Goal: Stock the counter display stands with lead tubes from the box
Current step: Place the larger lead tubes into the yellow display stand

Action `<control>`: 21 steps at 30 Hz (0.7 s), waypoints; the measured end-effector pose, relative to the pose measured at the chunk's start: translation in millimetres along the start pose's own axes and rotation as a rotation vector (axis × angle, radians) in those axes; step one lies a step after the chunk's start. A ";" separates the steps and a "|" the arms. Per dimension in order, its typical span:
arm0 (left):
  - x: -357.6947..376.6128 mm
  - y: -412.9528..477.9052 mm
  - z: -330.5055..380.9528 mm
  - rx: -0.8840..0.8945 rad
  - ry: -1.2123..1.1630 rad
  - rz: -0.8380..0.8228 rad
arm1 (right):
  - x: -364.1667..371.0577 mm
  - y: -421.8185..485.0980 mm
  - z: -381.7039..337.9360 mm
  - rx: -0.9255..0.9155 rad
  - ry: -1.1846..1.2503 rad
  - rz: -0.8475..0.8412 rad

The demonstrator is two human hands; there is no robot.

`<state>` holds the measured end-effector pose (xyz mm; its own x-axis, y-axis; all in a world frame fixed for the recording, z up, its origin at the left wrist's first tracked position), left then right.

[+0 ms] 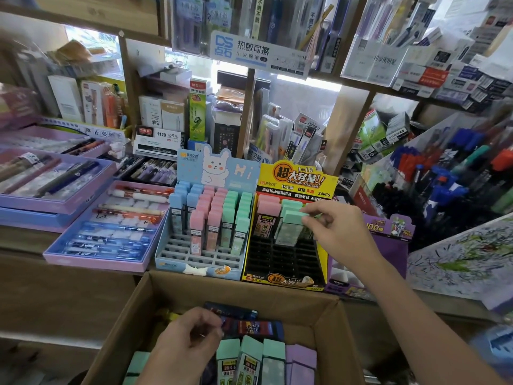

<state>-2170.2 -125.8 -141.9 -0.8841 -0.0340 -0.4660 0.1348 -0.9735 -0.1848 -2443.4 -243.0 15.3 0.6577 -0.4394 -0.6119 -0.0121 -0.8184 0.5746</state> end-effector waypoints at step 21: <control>1.6 -1.4 0.4 -0.018 -0.003 -0.001 | 13.7 -10.1 -14.6 -0.043 -0.239 -0.012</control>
<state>-2172.0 -124.5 -142.0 -0.8857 -0.0335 -0.4631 0.1419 -0.9692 -0.2012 -2423.2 -235.4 9.1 0.4602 -0.5093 -0.7272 0.0301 -0.8096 0.5862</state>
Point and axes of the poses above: each hand's wrist, its own y-axis towards the middle knuckle, its own x-axis out of the palm, z = x × y, the point moved 8 cm from there along y, towards the middle knuckle, and after that the axes turned 10 degrees about z, right-handed, at the moved point
